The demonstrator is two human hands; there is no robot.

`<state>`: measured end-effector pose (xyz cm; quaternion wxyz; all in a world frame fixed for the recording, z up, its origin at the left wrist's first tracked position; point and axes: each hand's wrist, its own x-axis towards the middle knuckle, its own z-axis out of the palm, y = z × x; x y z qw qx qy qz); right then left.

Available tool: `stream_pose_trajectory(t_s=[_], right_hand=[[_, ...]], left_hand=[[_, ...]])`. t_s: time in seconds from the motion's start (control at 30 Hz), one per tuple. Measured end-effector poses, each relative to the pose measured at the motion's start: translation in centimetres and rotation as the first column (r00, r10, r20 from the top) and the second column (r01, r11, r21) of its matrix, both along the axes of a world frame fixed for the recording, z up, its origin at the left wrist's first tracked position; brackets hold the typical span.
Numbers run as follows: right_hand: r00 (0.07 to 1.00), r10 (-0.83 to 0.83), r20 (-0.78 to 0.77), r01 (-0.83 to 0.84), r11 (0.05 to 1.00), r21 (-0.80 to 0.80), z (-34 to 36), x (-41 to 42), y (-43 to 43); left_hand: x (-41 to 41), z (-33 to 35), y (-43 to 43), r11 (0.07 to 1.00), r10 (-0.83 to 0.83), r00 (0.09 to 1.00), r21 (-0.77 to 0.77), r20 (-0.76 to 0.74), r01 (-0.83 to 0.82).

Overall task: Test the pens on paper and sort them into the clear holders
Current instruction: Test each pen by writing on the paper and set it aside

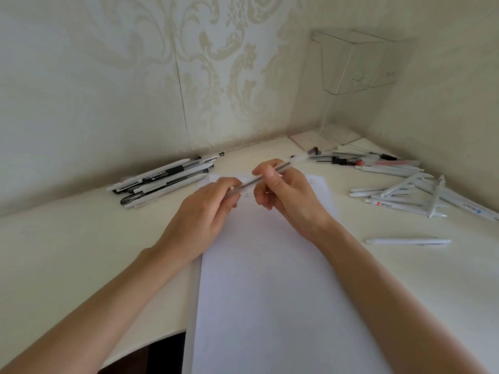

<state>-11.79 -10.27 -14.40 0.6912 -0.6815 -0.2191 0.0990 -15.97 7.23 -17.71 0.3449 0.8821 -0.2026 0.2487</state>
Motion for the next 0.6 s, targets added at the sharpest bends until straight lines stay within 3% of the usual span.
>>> stream_pose_trajectory(t_s=[0.1,0.2,0.27,0.33,0.4,0.43,0.53,0.6], right_hand=[[0.986,-0.167,0.004,0.167,0.986,0.017,0.2,1.0,-1.1],[0.954,-0.299,0.027,0.299,0.954,-0.005,0.0,1.5,-2.2],[0.939,-0.341,0.047,0.343,0.938,-0.051,-0.3,1.7,-2.4],[0.927,-0.365,0.089,0.374,0.919,-0.123,-0.6,2.0,-2.5],[0.904,-0.4,0.147,0.425,0.877,-0.222,-0.9,2.4,-2.7],[0.883,-0.429,0.19,0.467,0.84,-0.276,-1.0,2.7,-2.9],[0.732,-0.509,0.454,0.678,0.612,-0.407,-1.4,4.3,-4.8],[0.662,-0.425,0.617,0.748,0.429,-0.506,-1.6,5.8,-6.5]], left_hand=[[1.0,0.4,2.7,0.954,0.298,0.95,-0.062,0.097,-0.293],[1.4,0.7,5.8,0.735,0.656,0.724,0.039,0.211,-0.677],[1.4,0.6,6.6,0.598,0.775,0.607,0.104,0.177,-0.795],[1.3,0.5,6.4,0.545,0.823,0.558,0.133,0.103,-0.828],[1.1,0.9,5.7,0.585,0.797,0.592,0.095,0.119,-0.806],[0.9,1.2,5.1,0.661,0.73,0.662,0.071,0.17,-0.747],[0.4,1.2,2.1,0.93,0.284,0.929,0.168,0.237,-0.327],[0.2,0.4,0.4,0.945,0.042,0.995,0.318,0.094,-0.07]])
